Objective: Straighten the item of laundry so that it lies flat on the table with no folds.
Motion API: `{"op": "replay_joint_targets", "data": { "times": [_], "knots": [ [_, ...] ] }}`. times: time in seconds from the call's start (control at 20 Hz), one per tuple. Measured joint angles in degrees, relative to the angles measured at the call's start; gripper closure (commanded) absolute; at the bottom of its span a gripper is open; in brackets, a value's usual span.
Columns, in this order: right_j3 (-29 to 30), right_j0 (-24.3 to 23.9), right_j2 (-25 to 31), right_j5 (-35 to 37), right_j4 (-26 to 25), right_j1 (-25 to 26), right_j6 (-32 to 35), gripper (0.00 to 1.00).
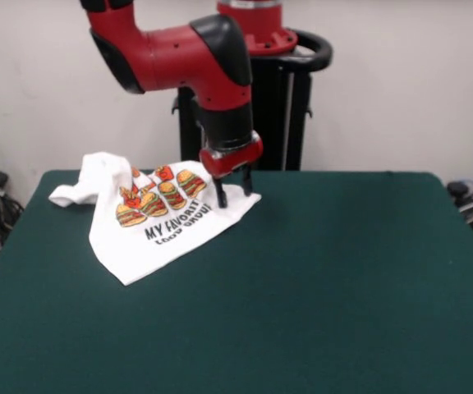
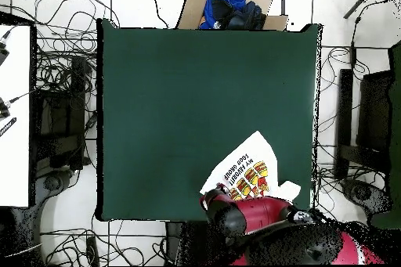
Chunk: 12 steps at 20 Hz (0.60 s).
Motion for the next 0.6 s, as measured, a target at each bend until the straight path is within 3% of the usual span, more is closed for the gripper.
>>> {"op": "replay_joint_targets", "data": {
  "times": [0.6],
  "knots": [
    [-0.06, 0.42, -0.86, -1.76, 0.06, 0.26, 0.00, 0.00]
  ]
}}
